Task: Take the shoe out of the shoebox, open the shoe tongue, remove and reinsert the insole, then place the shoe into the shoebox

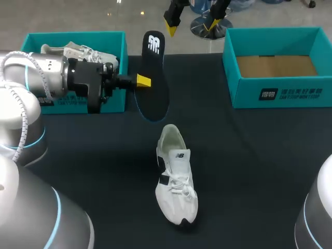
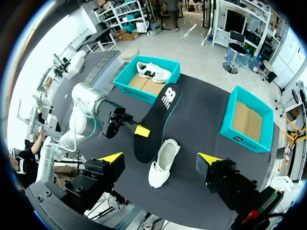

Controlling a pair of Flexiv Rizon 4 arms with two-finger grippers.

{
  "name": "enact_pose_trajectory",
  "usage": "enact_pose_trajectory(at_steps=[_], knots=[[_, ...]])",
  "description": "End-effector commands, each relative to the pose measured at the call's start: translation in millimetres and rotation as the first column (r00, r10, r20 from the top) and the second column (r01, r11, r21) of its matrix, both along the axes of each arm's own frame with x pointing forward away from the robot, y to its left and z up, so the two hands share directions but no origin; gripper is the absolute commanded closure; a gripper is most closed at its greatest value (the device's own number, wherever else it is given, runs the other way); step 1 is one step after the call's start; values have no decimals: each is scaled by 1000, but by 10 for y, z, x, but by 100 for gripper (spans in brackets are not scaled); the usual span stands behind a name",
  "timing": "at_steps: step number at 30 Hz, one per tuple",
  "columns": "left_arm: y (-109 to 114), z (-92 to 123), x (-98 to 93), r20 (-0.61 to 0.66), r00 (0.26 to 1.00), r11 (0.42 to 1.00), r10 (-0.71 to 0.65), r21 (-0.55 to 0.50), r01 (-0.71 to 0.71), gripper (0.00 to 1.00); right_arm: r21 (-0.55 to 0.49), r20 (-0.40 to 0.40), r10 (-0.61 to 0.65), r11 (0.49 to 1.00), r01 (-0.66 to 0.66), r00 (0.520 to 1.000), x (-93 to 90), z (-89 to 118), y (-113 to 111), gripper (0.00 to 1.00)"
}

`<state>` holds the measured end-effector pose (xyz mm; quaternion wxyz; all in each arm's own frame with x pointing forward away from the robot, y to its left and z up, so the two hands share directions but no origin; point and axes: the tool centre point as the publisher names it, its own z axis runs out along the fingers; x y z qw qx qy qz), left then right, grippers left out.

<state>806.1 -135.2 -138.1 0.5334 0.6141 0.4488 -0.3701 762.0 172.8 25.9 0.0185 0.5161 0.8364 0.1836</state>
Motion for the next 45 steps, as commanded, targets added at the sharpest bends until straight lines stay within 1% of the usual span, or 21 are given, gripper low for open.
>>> enact_pose_trajectory(at_steps=[1,22,25,27,29,30,32,34,35,38,40,41,44,45], knots=[[12,36,-39,-30,1000,1000,-4,13,4,100,-2,-2,0,1000,0,1000,13,3,5,0],[12,36,-39,-30,1000,1000,-4,13,4,100,-2,-2,0,1000,0,1000,13,3,5,0],[12,36,-39,-30,1000,1000,-4,13,4,100,173,-11,-21,985,23,1000,8,38,-12,0],[12,36,-39,-30,1000,1000,-4,13,4,100,333,-10,-32,942,34,999,9,18,-31,0],[12,36,-39,-30,1000,1000,-4,13,4,100,414,-20,-40,909,45,999,9,1,-33,0],[12,36,-39,-30,1000,1000,-4,13,4,100,439,-34,-42,897,53,999,10,-25,-23,0],[12,36,-39,-30,1000,1000,-4,13,4,100,518,-49,-40,853,60,998,4,-79,14,0],[12,36,-39,-30,1000,1000,-4,13,4,100,551,-60,-40,832,67,997,6,-119,28,0],[12,36,-39,-30,1000,1000,-4,13,4,100,592,-75,-29,803,68,997,4,-157,53,0],[12,36,-39,-30,1000,1000,-4,13,4,100,639,-100,-22,765,82,995,14,-238,73,0],[12,36,-39,-30,1000,1000,-4,13,4,100,681,-115,-10,727,86,993,11,-300,103,0],[12,36,-39,-30,1000,1000,-4,13,4,100,710,-127,1,699,90,992,12,-333,101,0],[12,36,-39,-30,1000,1000,-4,13,4,100,756,-156,22,646,105,988,24,-431,65,0],[12,36,-39,-30,1000,1000,-4,13,4,100,763,-169,26,636,114,985,30,-460,41,0]])
